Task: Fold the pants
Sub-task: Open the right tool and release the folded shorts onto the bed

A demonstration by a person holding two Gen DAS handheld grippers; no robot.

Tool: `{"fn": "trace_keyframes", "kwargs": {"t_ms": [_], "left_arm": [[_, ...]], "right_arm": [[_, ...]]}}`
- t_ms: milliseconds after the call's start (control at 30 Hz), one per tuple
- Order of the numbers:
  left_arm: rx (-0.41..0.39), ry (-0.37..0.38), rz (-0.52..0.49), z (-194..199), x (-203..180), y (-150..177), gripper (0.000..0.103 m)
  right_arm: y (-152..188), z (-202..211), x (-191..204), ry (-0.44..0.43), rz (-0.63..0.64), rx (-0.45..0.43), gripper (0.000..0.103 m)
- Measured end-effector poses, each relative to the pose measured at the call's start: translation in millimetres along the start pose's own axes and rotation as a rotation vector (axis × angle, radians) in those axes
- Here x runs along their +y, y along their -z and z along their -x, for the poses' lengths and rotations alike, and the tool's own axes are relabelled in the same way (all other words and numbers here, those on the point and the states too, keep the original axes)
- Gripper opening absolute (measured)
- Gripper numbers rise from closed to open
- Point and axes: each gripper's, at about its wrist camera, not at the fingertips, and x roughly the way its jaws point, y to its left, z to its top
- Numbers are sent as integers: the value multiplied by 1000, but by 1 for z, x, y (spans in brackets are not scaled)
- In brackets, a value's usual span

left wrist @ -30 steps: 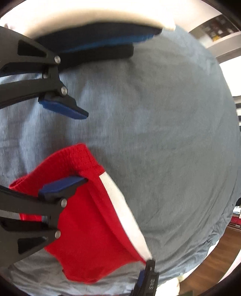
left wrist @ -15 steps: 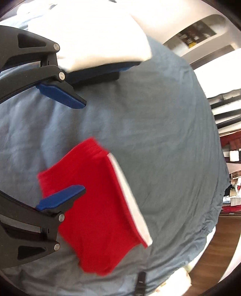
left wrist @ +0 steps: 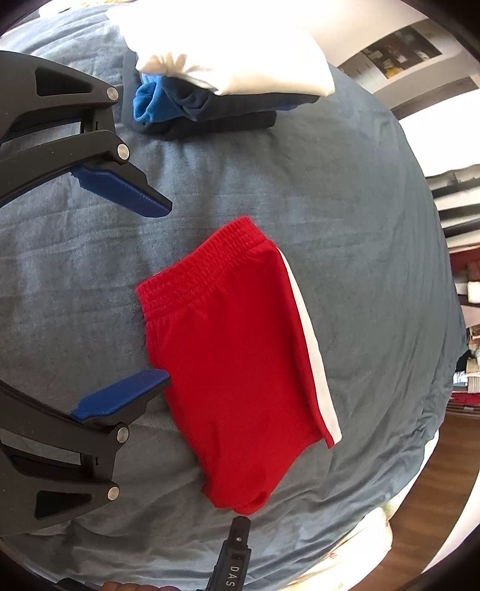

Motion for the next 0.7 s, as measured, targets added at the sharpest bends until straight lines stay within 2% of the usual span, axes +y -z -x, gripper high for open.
{"fn": "trace_keyframes", "kwargs": {"t_ms": [133,200,300,400,533,700], "left_arm": [[-3,-8,9,-3,-3,-2,84],[-2,1,12,-4,-5,-2,84],[3,4,6,-6,-8,-3,84],[13,0,-2,-9,-9,-2,84],[26,11,12,-12,-7,-2,84],[39,17,36,-16,-3,-3,84]], "right_arm": [[-7,-9,-6,-29,-39,-43,60],[-11,-17,-8,-46,-64,-43,56],[-14,-33,-13,-85,-116,-6,52],[-13,-49,-15,-96,-139,57,51],[-9,-50,-15,-94,-155,86,44],[-8,-30,-9,-57,-120,20,43]]}}
